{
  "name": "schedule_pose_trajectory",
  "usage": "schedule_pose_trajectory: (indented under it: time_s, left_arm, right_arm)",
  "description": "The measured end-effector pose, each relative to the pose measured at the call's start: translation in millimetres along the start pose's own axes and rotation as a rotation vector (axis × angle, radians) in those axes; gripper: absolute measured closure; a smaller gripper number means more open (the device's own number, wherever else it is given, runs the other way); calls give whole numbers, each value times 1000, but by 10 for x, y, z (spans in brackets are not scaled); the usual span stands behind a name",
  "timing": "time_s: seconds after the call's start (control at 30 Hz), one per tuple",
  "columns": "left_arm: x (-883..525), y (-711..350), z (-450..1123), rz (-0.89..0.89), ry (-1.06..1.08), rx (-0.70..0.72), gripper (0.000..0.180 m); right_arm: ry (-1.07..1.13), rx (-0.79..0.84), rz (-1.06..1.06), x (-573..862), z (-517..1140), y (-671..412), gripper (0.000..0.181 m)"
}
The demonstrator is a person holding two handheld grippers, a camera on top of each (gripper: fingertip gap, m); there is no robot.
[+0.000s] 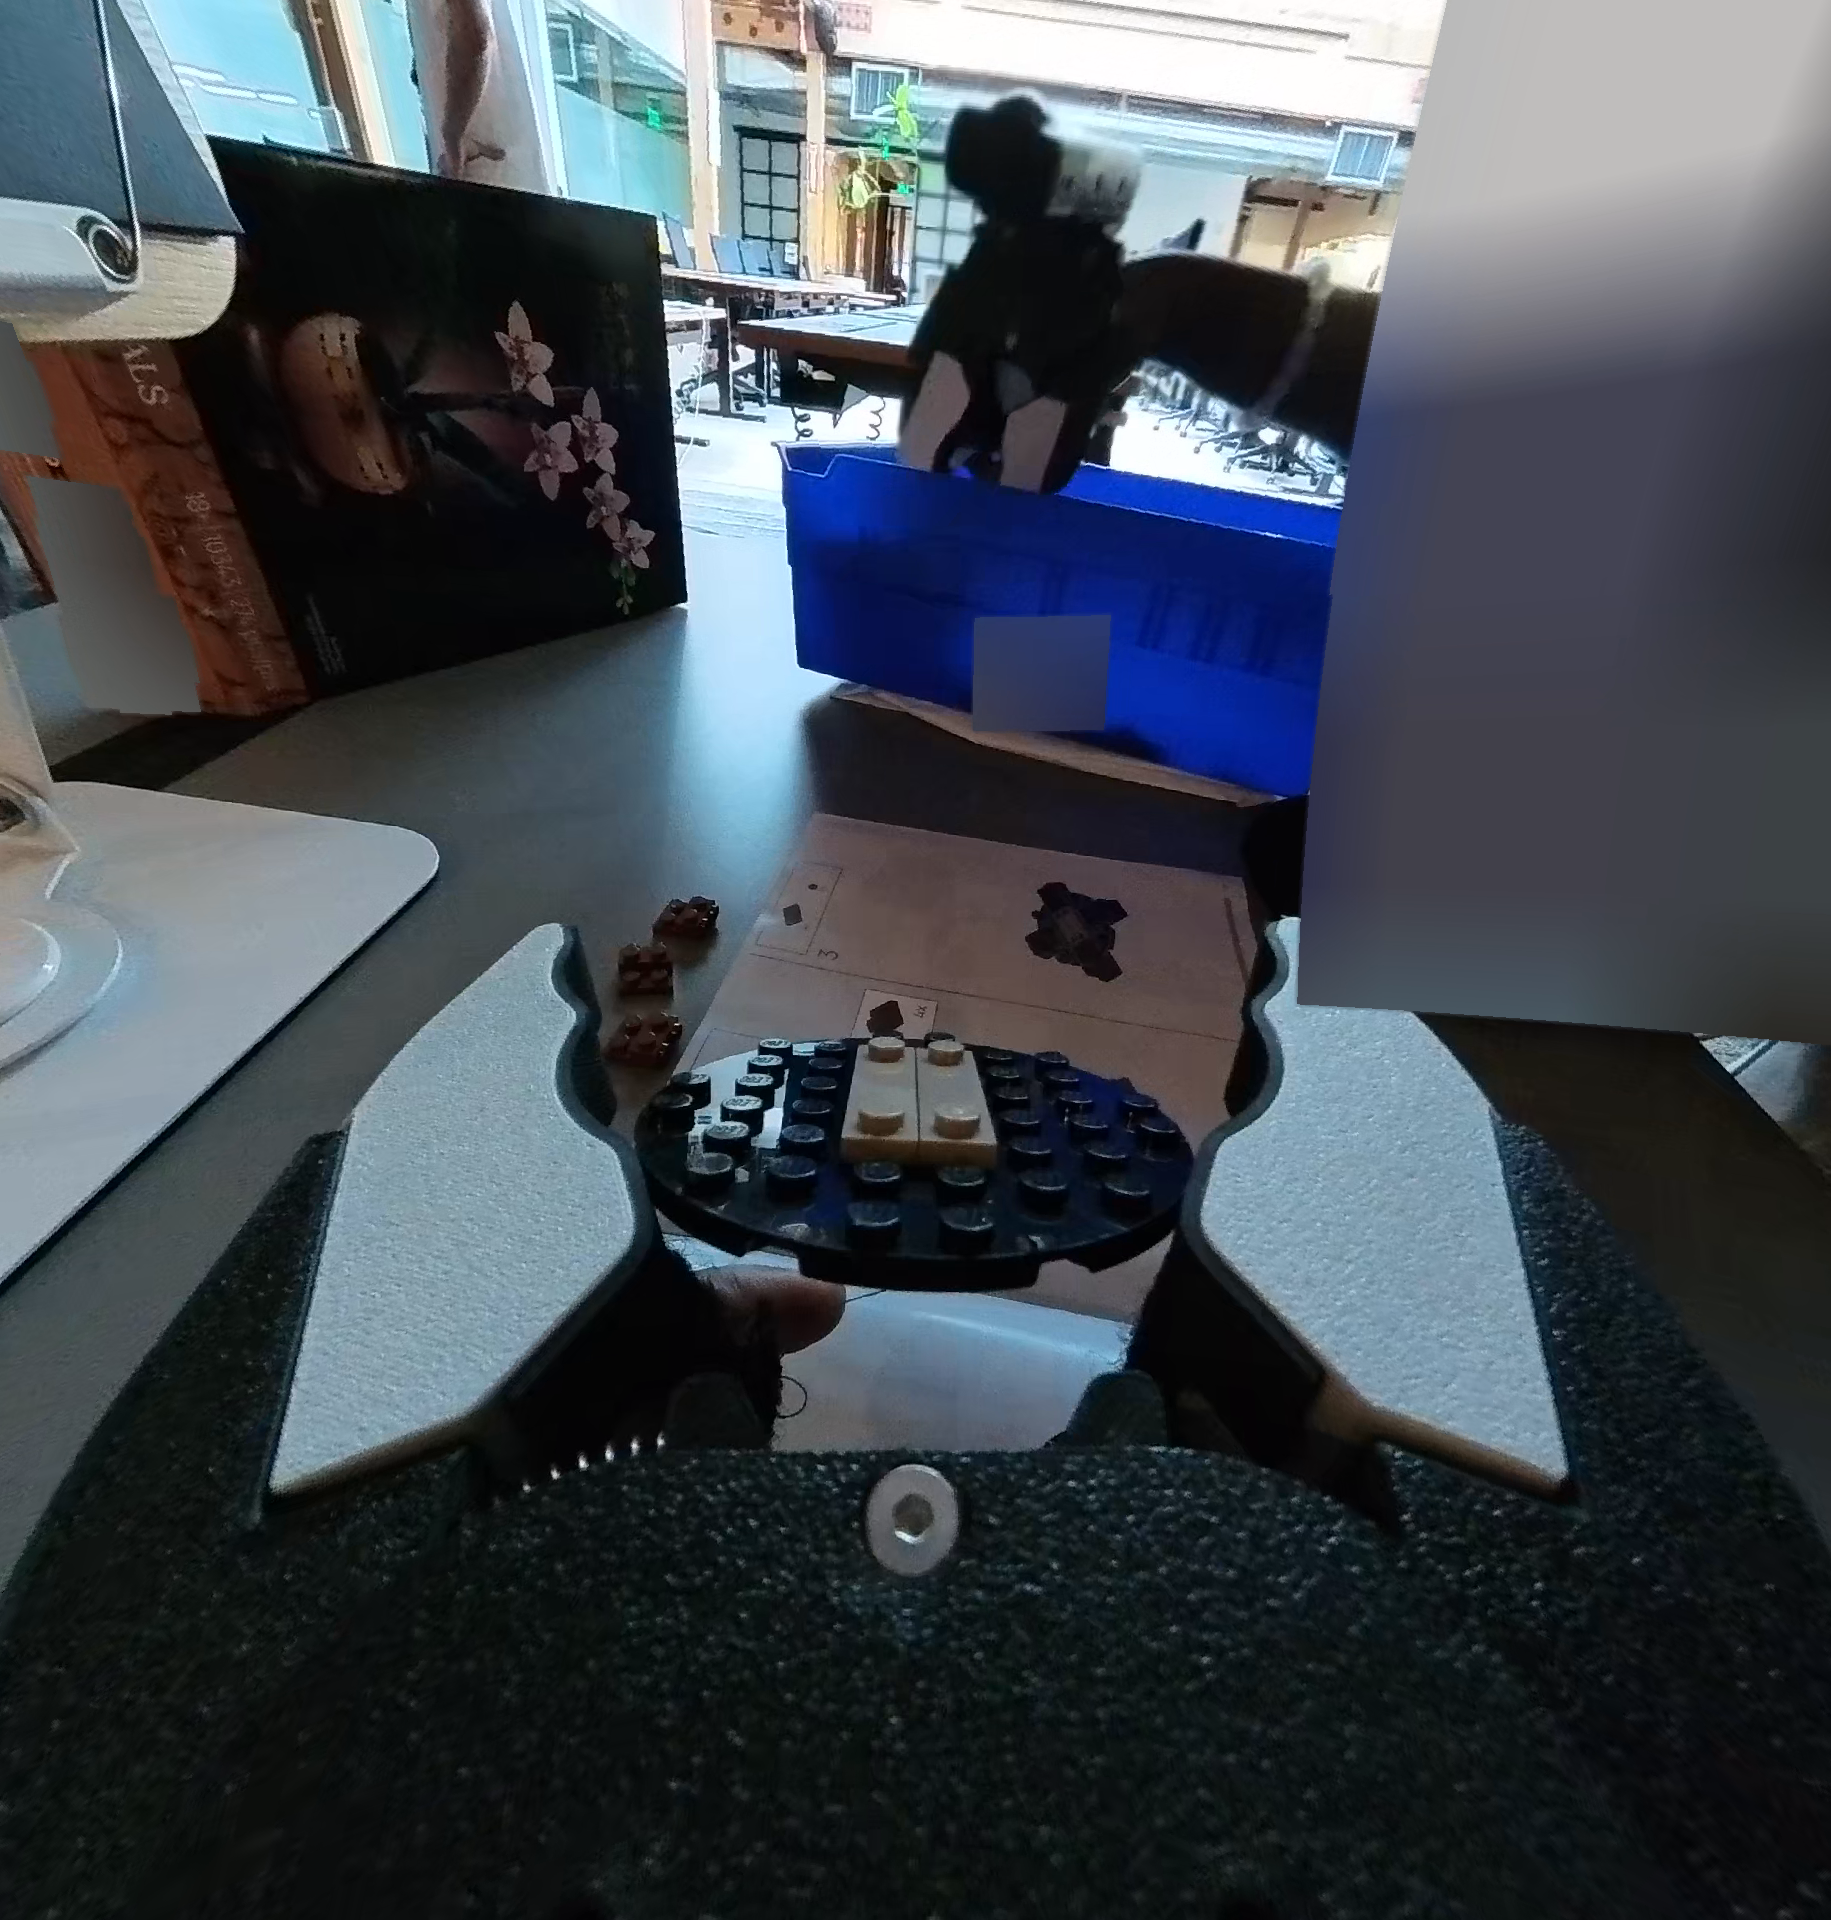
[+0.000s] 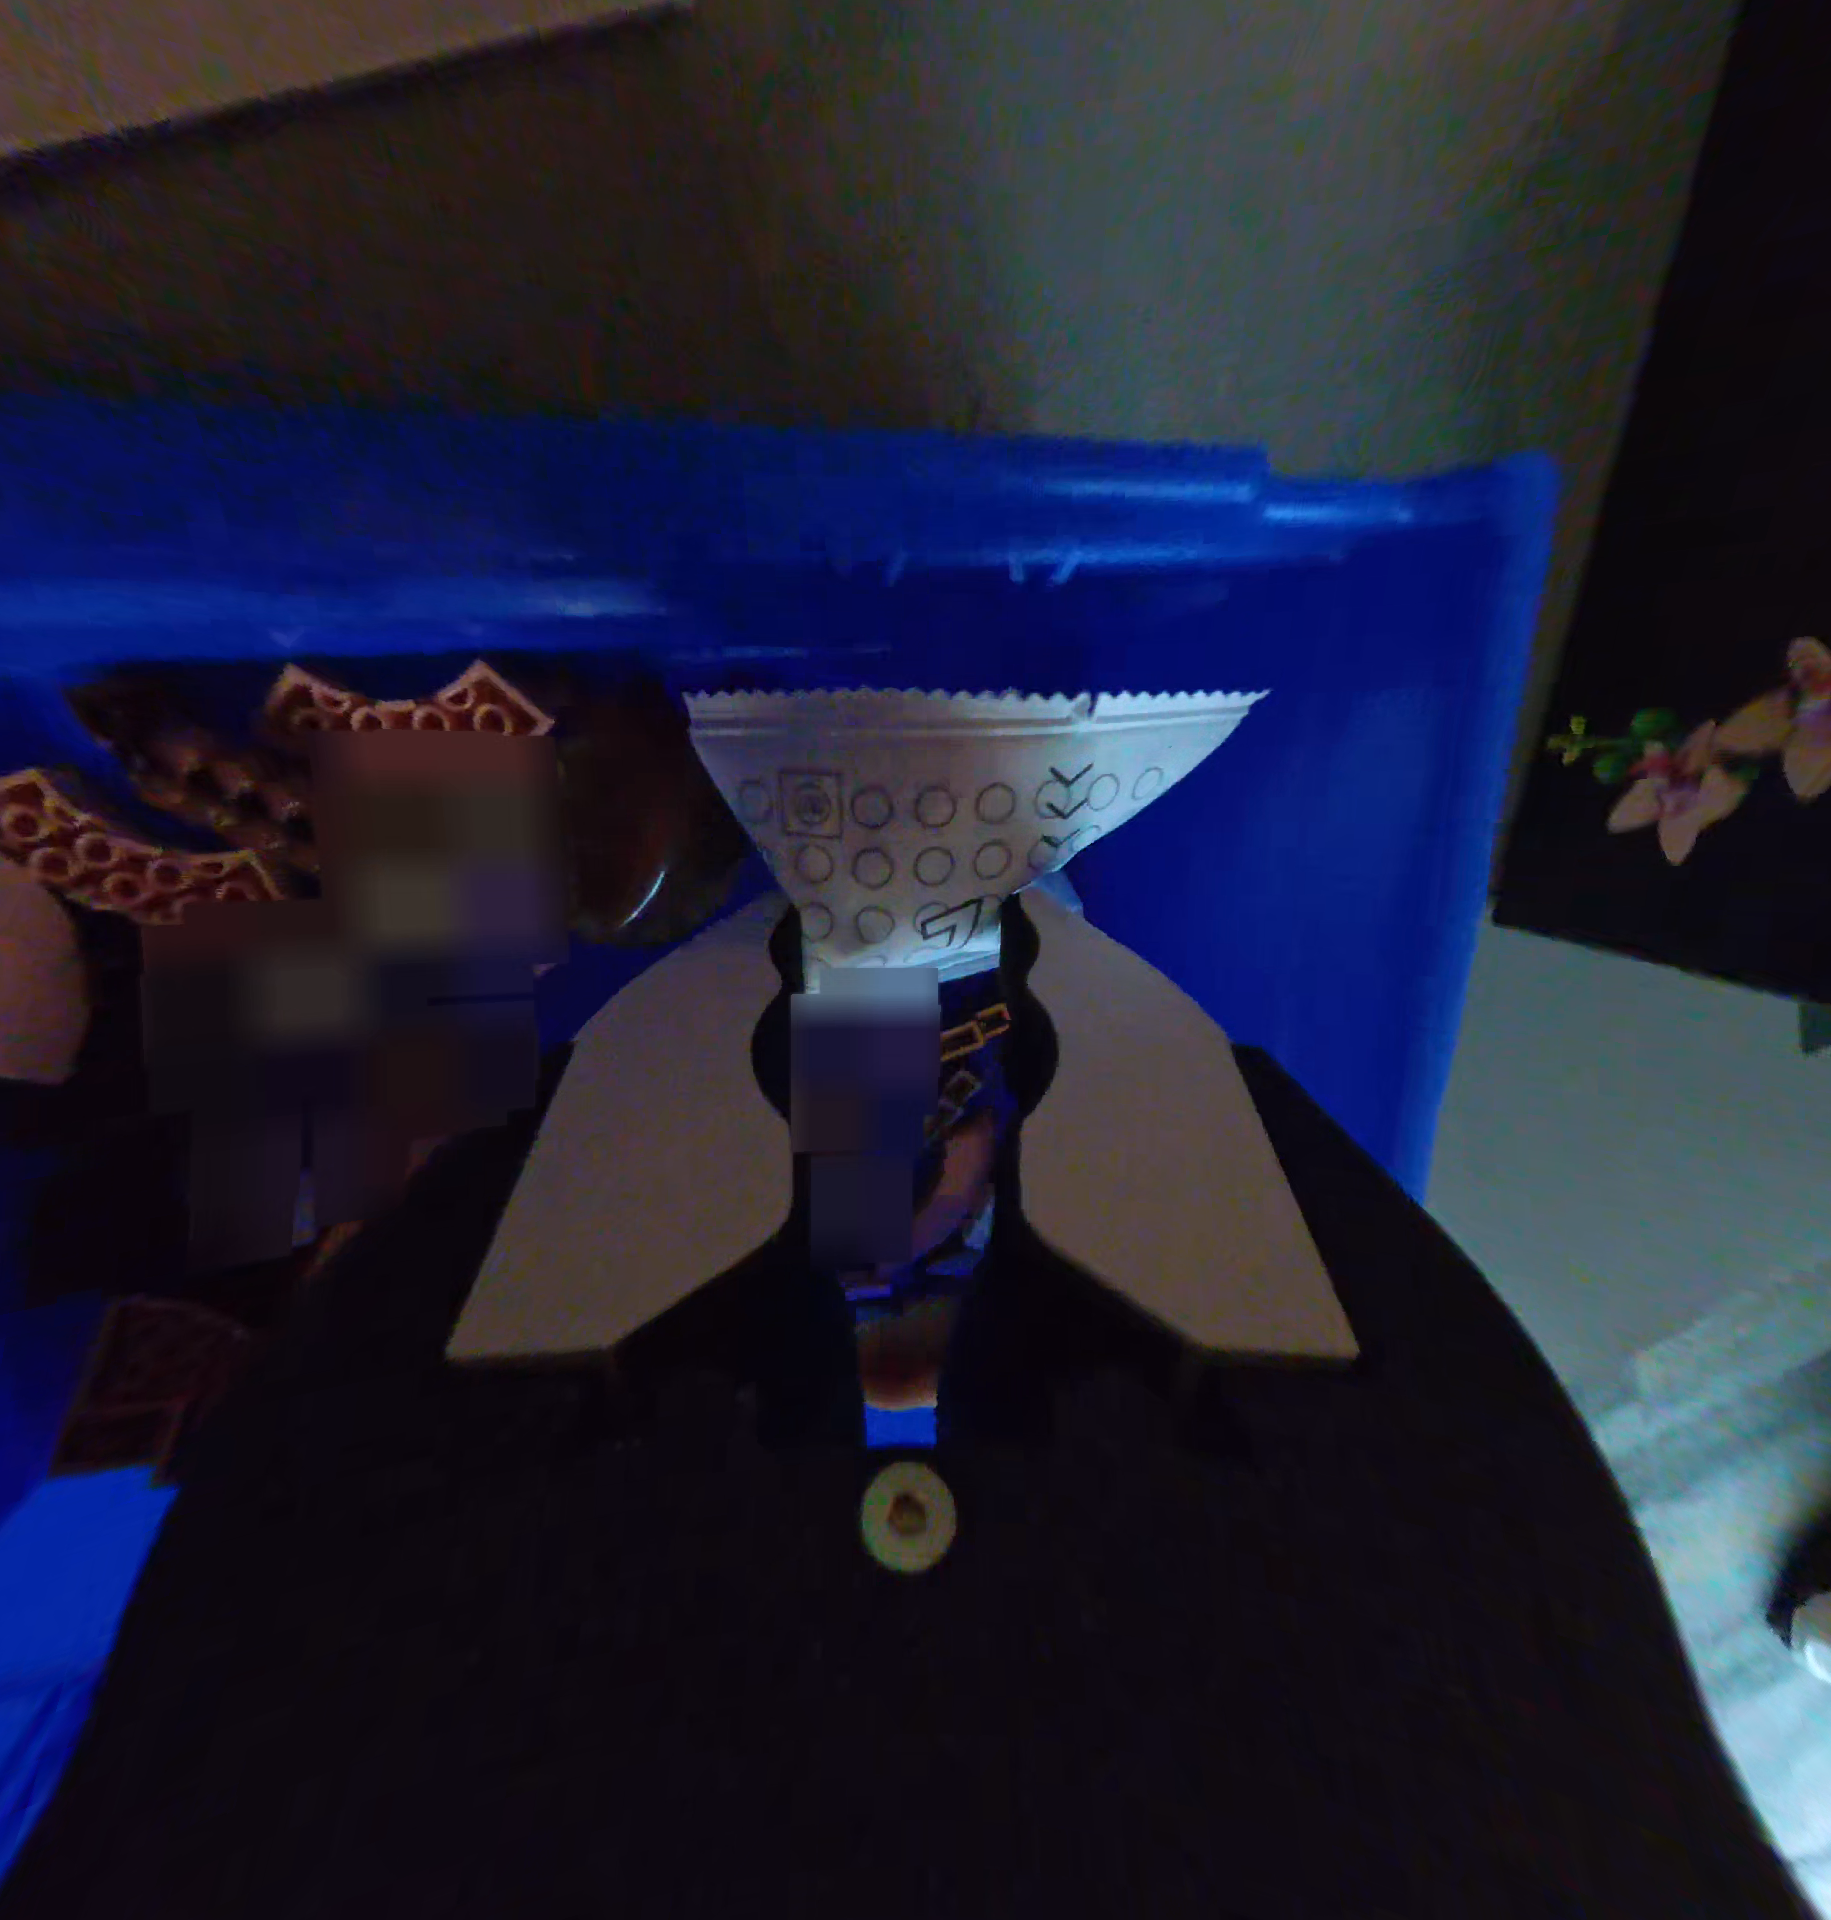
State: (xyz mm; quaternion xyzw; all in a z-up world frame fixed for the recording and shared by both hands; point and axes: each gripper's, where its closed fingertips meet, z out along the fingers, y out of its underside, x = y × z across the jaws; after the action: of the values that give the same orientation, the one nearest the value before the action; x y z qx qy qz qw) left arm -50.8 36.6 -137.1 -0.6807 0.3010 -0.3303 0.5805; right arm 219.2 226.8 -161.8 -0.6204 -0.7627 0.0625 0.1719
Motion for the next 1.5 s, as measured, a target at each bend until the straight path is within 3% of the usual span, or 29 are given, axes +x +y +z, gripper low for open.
schedule_pose_trajectory:
  time_s: [0.13, 0.27, 0.37, 0.4, 0.53, 0.7, 1.03, 1.2, 1.43, 1.5]
  left_arm:
    - [0, -1, -16, -2, 4, 1, 64]
    - [-4, -1, -4, 0, 3, 1, 64]
    - [-1, 4, -2, 1, 5, -4, 64]
    - [-2, 4, 4, 1, 4, -4, 64]
    - [0, -2, -6, -2, 2, 2, 64]
    - [-2, 3, 4, 2, 3, -3, 64]
    - [5, 2, -4, 2, 6, -3, 64]
    - [2, 1, 1, 3, 7, -1, 64]
    - [21, 14, 3, 10, 11, -10, 64]
    - [21, 15, 11, 12, 11, -14, 64]
  right_arm:
    - [-12, -15, -18, -7, 139, -87, 140]
    - [-15, -2, 42, -7, -39, -73, 111]
    - [-8, -57, 84, -17, -298, 184, 118]
    - [-24, -100, 119, -56, -375, 312, 130]
    - [-69, -316, 235, -256, -561, 846, 142]
    - [-142, -338, 251, -480, -619, 1039, 148]
    - [-181, -531, -26, -709, -387, 1196, 140]
    - [-95, -596, -88, -520, -233, 1218, 168]
    - [-160, -713, -156, -595, -131, 1368, 157]
    - [-196, -679, -137, -660, -134, 1318, 145]
